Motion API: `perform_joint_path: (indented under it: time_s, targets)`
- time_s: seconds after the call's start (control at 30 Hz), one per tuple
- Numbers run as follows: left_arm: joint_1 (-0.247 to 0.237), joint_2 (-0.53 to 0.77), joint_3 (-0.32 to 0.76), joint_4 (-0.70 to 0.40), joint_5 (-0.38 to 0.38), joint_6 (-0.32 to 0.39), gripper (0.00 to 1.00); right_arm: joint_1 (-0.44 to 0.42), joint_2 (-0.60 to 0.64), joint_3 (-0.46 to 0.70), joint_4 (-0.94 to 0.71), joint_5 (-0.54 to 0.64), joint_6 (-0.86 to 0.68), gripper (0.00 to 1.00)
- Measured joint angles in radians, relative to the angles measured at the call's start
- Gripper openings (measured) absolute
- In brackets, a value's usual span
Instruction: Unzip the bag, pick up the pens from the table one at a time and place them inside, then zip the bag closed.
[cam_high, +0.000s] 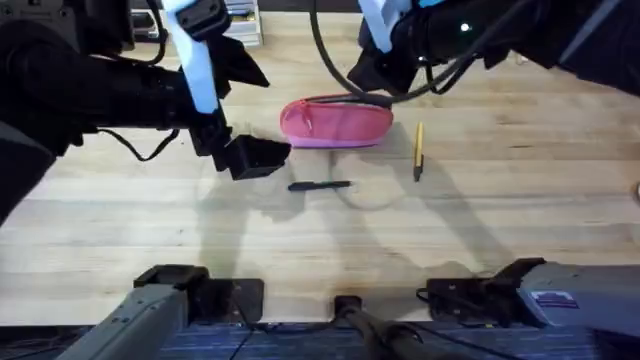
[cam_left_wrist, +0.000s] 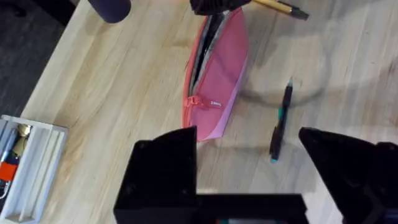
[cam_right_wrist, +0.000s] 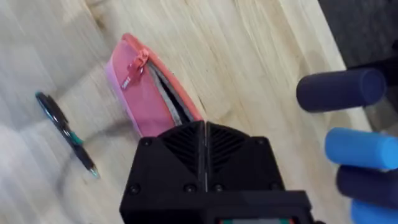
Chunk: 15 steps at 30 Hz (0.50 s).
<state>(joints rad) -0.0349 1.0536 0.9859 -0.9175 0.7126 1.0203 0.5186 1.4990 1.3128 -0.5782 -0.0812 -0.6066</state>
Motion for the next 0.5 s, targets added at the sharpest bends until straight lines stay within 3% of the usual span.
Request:
perform_joint_path:
  time_s: [0.3,0.5]
  targets:
    - [0.000,0.000,0.000,-0.003,-0.004,-0.004,0.993,0.000,0.000,0.000,-0.072,-0.013,-0.285,0.028]
    - [0.000,0.000,0.000,-0.005,-0.003,-0.004,0.993,0.000,0.012,0.003,-0.092,-0.025,-0.359,0.028]
